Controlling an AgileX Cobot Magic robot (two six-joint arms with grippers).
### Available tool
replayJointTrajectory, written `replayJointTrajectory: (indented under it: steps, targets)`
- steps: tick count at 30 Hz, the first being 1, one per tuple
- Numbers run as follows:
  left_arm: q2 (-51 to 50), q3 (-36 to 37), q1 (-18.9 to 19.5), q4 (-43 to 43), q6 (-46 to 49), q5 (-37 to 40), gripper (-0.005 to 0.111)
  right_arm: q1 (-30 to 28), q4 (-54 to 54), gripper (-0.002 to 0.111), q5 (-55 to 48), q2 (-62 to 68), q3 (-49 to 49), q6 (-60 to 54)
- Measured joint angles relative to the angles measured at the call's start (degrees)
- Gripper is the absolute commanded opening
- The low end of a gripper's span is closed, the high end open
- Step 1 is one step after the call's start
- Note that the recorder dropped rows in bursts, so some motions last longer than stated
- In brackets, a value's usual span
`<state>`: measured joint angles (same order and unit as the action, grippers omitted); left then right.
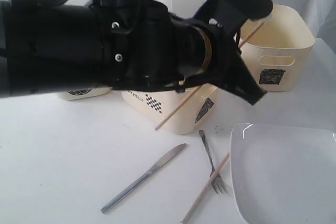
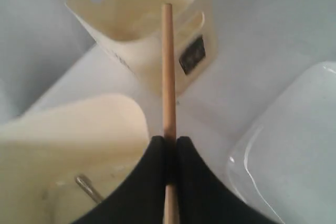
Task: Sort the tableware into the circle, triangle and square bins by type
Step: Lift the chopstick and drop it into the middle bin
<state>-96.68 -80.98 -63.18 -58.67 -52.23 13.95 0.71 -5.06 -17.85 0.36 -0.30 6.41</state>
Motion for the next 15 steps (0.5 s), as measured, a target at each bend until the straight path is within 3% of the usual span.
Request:
replayJointTrajectory:
  steps: [6, 15]
  targets:
    - [-0.44, -4.41, 5.68, -5.75, -2.18, -5.17, 0.0, 0.0, 0.0, 0.0, 0.0, 0.0, 0.0, 0.0]
    - [-4.5, -8.62, 14.52, -6.67, -2.56, -14.84, 0.0, 0.0, 0.0, 0.0, 0.0, 0.0, 0.0, 0.0]
